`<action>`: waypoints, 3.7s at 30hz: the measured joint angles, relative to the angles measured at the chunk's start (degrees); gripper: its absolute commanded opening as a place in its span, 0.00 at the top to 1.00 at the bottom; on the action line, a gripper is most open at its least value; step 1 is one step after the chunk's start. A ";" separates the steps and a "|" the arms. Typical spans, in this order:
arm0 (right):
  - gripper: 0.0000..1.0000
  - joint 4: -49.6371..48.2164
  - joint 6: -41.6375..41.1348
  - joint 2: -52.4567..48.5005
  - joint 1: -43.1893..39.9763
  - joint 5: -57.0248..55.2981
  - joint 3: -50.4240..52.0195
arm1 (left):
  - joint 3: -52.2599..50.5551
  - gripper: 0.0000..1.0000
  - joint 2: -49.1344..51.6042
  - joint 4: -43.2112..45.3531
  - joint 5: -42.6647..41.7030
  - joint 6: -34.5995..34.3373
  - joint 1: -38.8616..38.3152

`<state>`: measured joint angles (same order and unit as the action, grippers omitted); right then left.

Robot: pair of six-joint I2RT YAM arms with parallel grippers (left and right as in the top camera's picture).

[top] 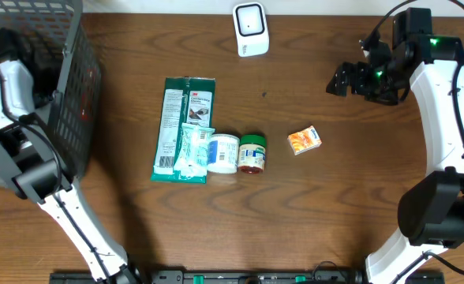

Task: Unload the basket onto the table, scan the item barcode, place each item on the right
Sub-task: 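Reach the left gripper into the basket toward the red Nescafe stick, then lift the red Nescafe stick out with the left gripper toward the right gripper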

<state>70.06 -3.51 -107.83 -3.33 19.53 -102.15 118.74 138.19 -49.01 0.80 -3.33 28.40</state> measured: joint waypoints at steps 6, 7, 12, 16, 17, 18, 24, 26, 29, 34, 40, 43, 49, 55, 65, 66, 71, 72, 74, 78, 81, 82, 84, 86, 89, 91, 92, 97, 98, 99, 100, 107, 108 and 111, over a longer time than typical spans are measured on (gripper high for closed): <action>0.01 0.00 0.00 0.00 0.00 -0.02 0.00 | -2.19 0.15 -2.23 -4.11 -3.74 0.11 3.37; 0.01 0.04 0.00 0.00 0.00 -0.02 0.00 | -2.54 0.12 -2.80 -5.51 -5.46 0.55 3.80; 0.01 1.03 0.00 0.00 0.00 0.00 0.00 | -3.37 0.05 -8.48 -13.11 -17.33 6.56 4.15; 0.01 1.81 0.00 0.00 0.00 -0.02 0.00 | -3.32 0.05 -13.33 -17.25 -24.02 12.11 3.45; 0.01 1.97 0.00 0.00 0.00 -0.02 0.00 | -3.32 0.05 -13.88 -18.14 -24.96 13.33 3.32; 0.01 2.08 -0.02 0.00 0.00 -0.02 0.00 | -3.30 0.06 -14.01 -18.75 -25.81 14.60 3.26; 0.01 2.08 -0.87 0.00 0.00 0.00 0.00 | -3.32 0.06 -10.51 -17.77 -26.43 17.33 3.06; 0.01 2.08 -1.09 0.00 0.00 -0.02 0.00 | -3.32 0.06 -7.98 -17.40 -26.43 17.68 2.49; 0.01 2.08 -1.18 0.00 0.00 0.00 0.00 | -3.32 0.06 -4.87 -15.87 -26.05 18.01 1.53; 0.01 1.99 -1.51 0.00 0.00 0.00 0.00 | -2.47 0.06 -2.62 -12.11 -22.56 17.92 -0.55; 0.01 1.95 -1.51 0.00 0.00 -0.02 0.00 | -1.70 0.06 -1.97 -7.34 -8.59 9.84 -3.56; 0.01 1.97 -1.51 0.00 0.00 -0.02 0.00 | -1.70 0.06 -2.25 -7.19 -3.80 5.27 -3.93; 0.01 1.66 -1.51 0.00 0.00 -0.02 0.00 | -1.70 0.05 -2.80 -7.58 1.36 1.60 -2.03; 0.01 1.88 -1.51 0.00 0.00 -0.02 0.00 | -1.81 0.09 -2.86 -7.63 -0.20 0.55 0.42; 0.01 1.90 -1.51 0.00 0.00 -0.02 0.00 | -2.69 0.11 -2.97 -9.09 -7.32 0.52 1.22; 0.01 1.90 -1.51 0.00 0.00 -0.02 0.00 | -2.71 0.11 -3.10 -9.11 -7.74 0.48 1.36; 0.01 1.36 -1.51 0.00 0.00 -0.02 0.00 | -3.08 0.11 -6.23 -10.36 -8.48 0.33 1.73; 0.01 1.09 -1.51 0.00 0.00 -0.02 0.00 | -3.08 0.11 -7.23 -10.80 -8.57 0.33 1.77; 0.01 0.87 -1.51 0.00 0.00 -0.02 0.00 | -3.10 0.11 -8.72 -11.02 -8.61 0.35 1.79; 0.01 0.74 -1.51 0.00 0.00 -0.02 0.00 | -7.13 0.11 -10.03 -6.67 -8.61 0.33 1.46; 0.01 0.72 -1.51 0.00 0.00 -0.02 0.02 | -14.45 0.11 -9.94 -1.60 -8.57 0.33 0.85; 0.01 0.74 -1.51 0.00 0.00 0.00 0.00 | -16.02 0.11 -9.92 -0.20 -8.02 0.46 0.70; 0.01 0.72 -1.51 0.00 0.00 0.00 0.00 | -19.15 0.27 -11.67 4.46 -8.00 0.37 0.28; 0.01 0.70 -1.51 0.00 0.00 -0.02 0.00 | -22.08 0.90 -12.81 8.26 -6.71 0.55 0.07; 0.01 0.72 -1.49 0.00 0.00 -0.02 0.00 | -23.52 0.93 -13.42 9.64 -4.46 0.57 0.63; 0.01 0.72 -1.51 0.00 0.00 -0.02 0.00 | -23.41 0.93 -13.64 9.11 -4.76 0.39 1.70; 0.01 0.72 -1.51 0.00 0.00 -0.02 0.00 | -23.15 0.93 -13.92 8.48 -5.25 0.31 1.86; 0.01 0.72 -1.51 0.00 0.00 -0.02 0.02 | -22.12 0.93 -15.93 5.07 -8.76 -0.98 1.66; 0.01 0.74 -1.51 0.00 0.00 -0.02 0.02 | -21.53 0.93 -17.49 4.85 -9.42 -1.57 1.75; 0.01 0.74 -1.51 0.00 0.00 0.00 0.00 | -20.79 0.93 -19.34 4.61 -10.01 -2.25 1.92; 0.03 0.74 -1.51 0.00 0.00 -0.02 0.02 | -19.67 0.93 -22.56 4.66 -10.88 -2.86 2.25; 0.11 -0.44 -1.51 0.00 0.00 1.03 0.02 | -12.11 0.93 -47.87 4.42 -17.88 -4.39 3.69; 0.12 -0.72 -1.38 0.00 0.00 2.36 0.02 | -11.45 0.93 -52.54 2.34 -21.84 -4.42 3.61; 0.08 -0.96 0.13 0.00 -0.15 7.58 0.02 | -10.86 0.93 -59.01 -3.96 -33.33 -4.22 2.47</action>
<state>69.10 -3.38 -107.83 -3.49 27.11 -102.13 107.87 79.18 -52.97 -32.53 -7.55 30.87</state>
